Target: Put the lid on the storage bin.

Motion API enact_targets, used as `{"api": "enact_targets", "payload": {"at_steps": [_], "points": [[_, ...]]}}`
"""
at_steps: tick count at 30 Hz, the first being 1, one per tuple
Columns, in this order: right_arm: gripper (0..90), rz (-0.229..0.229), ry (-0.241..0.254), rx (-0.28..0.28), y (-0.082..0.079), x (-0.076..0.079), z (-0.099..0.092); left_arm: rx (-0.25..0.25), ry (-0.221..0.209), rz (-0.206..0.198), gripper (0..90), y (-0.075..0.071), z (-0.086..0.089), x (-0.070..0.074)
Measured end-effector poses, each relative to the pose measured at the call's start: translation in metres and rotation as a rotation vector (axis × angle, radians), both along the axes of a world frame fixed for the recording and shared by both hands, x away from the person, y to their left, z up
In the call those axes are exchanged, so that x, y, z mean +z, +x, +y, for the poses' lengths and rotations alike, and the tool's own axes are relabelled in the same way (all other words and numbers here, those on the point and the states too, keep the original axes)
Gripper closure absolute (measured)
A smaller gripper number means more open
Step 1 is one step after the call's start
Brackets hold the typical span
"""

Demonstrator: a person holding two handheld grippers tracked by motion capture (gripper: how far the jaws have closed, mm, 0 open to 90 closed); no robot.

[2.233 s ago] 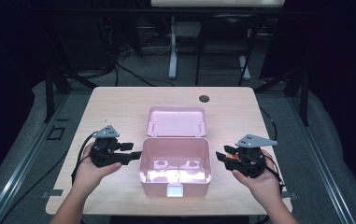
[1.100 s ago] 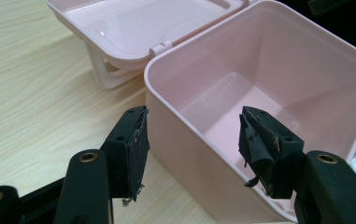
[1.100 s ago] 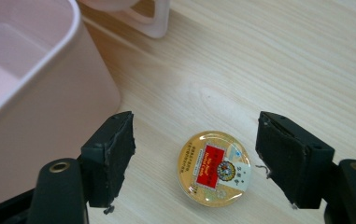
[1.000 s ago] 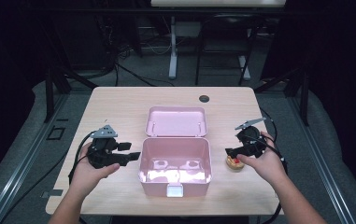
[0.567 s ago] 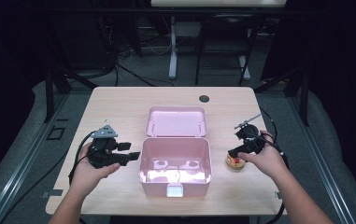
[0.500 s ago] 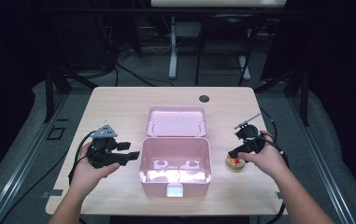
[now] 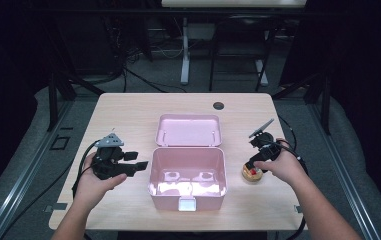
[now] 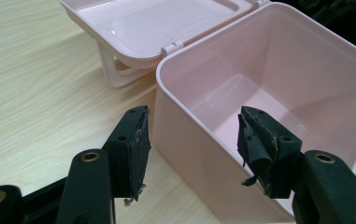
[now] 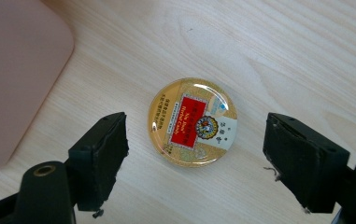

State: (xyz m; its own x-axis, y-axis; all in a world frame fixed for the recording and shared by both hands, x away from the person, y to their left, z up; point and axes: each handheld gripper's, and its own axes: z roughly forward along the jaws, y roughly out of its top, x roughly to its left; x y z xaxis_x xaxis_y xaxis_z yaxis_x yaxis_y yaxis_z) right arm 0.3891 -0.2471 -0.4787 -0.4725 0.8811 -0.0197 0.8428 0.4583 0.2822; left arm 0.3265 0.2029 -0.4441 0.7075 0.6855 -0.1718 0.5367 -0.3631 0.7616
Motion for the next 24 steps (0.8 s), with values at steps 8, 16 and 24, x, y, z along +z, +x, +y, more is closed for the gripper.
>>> {"api": "enact_targets", "payload": {"at_steps": [8,16,24], "points": [[20.0,0.043,-0.036,-0.002,0.009,0.003,0.004,0.003,0.007,0.004,44.2,0.001,0.0,-0.001],[15.6,0.1,-0.07,-0.013,0.016,0.001,0.007,0.003,0.013,0.008,44.4,0.001,0.001,-0.001],[13.9,0.125,-0.089,-0.027,0.02,-0.005,0.013,0.007,0.009,0.004,44.6,0.001,0.002,-0.001]]}}
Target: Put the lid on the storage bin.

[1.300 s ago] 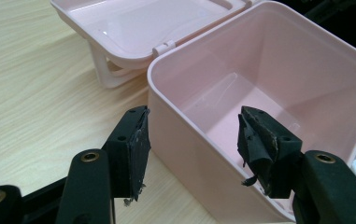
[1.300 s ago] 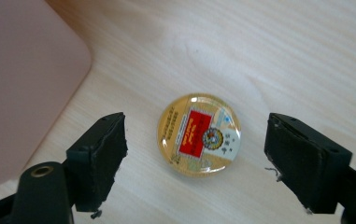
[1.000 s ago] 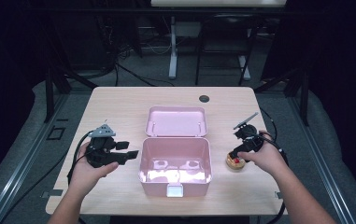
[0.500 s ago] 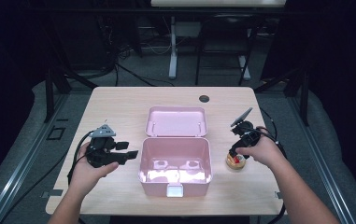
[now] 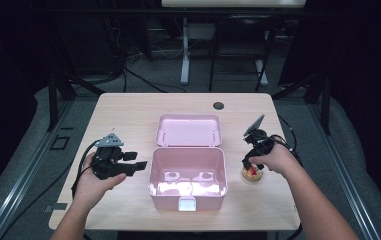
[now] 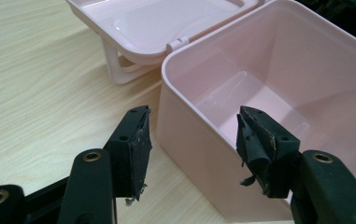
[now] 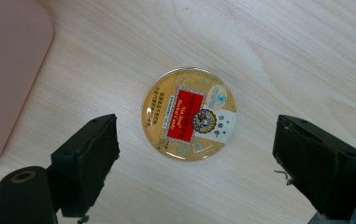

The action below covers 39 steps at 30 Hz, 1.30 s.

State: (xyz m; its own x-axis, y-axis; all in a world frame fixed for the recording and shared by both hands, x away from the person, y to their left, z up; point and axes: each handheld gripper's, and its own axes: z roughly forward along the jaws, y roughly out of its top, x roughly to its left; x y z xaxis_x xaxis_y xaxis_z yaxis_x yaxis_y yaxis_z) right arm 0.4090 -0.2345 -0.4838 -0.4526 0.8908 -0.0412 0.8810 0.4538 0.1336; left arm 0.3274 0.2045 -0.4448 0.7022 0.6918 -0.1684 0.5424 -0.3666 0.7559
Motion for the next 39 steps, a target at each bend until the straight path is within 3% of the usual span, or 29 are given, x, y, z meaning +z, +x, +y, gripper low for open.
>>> {"api": "enact_targets", "payload": {"at_steps": [12,39], "points": [[14.0,0.006,-0.017,-0.022,0.006,-0.012,0.005,0.007,-0.002,-0.006,45.3,0.0,0.002,0.0],[13.2,0.027,0.004,-0.074,0.008,-0.043,0.001,0.004,0.003,0.0,45.4,0.001,0.003,0.0]]}}
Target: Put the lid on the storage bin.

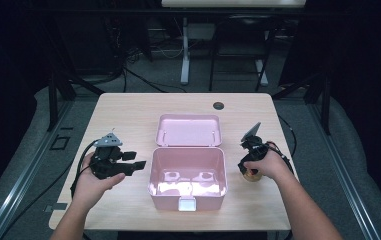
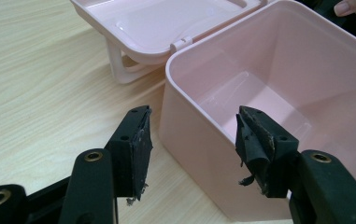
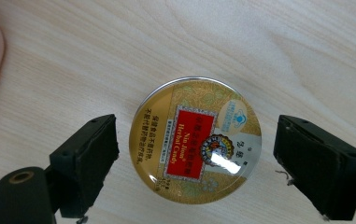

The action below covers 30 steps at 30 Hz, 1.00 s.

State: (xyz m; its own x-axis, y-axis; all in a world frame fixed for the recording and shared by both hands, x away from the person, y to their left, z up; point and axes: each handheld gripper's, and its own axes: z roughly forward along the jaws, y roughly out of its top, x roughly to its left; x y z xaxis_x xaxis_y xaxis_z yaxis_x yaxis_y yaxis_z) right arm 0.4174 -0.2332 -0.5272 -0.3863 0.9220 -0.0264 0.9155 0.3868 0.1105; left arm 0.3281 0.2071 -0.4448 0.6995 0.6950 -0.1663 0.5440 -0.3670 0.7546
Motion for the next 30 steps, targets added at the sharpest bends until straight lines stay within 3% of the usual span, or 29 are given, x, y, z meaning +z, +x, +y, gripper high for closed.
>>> {"api": "enact_targets", "payload": {"at_steps": [7,30], "points": [[11.8,0.009,-0.011,-0.007,0.001,-0.007,-0.002,0.002,-0.001,0.001,45.4,0.0,0.0,0.0],[13.7,0.039,0.016,-0.033,0.002,-0.023,-0.006,0.007,-0.004,0.005,45.4,0.0,0.002,0.0]]}}
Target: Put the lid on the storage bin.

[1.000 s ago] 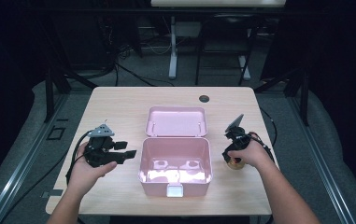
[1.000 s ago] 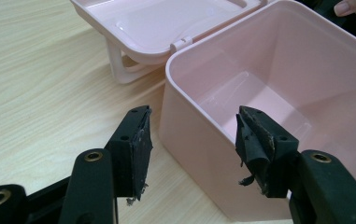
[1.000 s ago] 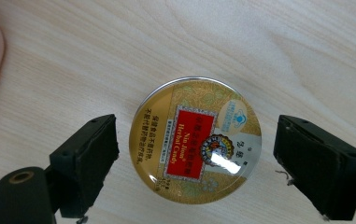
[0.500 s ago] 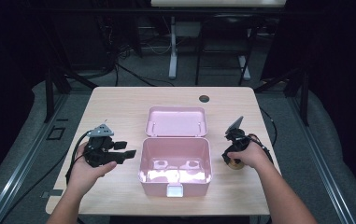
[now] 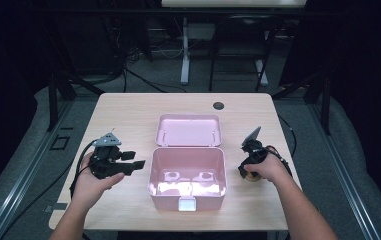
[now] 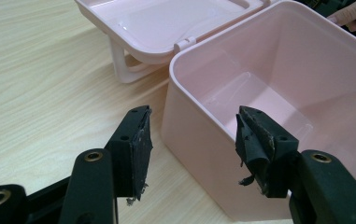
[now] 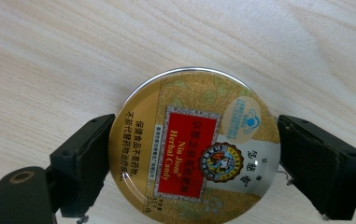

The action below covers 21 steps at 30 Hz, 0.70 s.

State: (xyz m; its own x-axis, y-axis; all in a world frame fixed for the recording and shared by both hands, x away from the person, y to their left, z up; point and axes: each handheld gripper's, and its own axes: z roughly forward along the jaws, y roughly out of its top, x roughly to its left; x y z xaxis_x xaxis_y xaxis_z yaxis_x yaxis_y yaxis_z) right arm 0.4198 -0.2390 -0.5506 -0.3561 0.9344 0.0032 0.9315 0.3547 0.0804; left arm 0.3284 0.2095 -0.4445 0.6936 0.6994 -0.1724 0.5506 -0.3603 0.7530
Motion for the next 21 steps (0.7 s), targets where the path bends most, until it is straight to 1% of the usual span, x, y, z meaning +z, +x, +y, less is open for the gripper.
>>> {"api": "enact_targets", "payload": {"at_steps": [4,7,10,11,14,15,17,18,21], "points": [[14.5,0.005,-0.003,-0.002,-0.0006,-0.0007,0.0012,0.004,-0.001,-0.006,45.4,-0.0001,0.0002,0.0003],[14.8,0.021,-0.016,0.003,-0.0003,-0.0015,0.0013,0.005,-0.002,-0.007,45.4,0.0,0.0005,0.0003],[15.2,0.028,-0.009,0.007,-0.0003,-0.0033,0.0006,0.005,-0.002,-0.007,45.4,-0.0001,0.0005,0.0002],[15.2,0.019,-0.005,0.006,-0.0005,-0.004,0.0006,0.004,-0.001,-0.007,45.4,-0.0001,0.0004,0.0002],[16.5,0.022,-0.006,0.007,-0.0006,-0.0038,0.0006,0.001,0.001,-0.003,45.3,0.0001,0.0004,0.0002],[17.5,0.03,-0.011,0.009,-0.0002,-0.0027,0.0005,0.002,0.001,-0.004,45.4,0.0,0.0005,0.0002],[18.9,0.034,-0.005,0.002,-0.0001,-0.0019,0.0012,0.005,-0.002,-0.006,45.4,0.0001,0.0008,0.0001],[18.9,0.044,-0.011,0.006,0.0002,-0.0013,0.0015,0.006,0.0,-0.008,45.3,0.0002,0.0012,0.0002],[19.0,0.043,-0.013,0.011,0.0005,-0.0015,0.0016,0.009,-0.003,-0.006,45.3,0.0002,0.0014,0.0001]]}}
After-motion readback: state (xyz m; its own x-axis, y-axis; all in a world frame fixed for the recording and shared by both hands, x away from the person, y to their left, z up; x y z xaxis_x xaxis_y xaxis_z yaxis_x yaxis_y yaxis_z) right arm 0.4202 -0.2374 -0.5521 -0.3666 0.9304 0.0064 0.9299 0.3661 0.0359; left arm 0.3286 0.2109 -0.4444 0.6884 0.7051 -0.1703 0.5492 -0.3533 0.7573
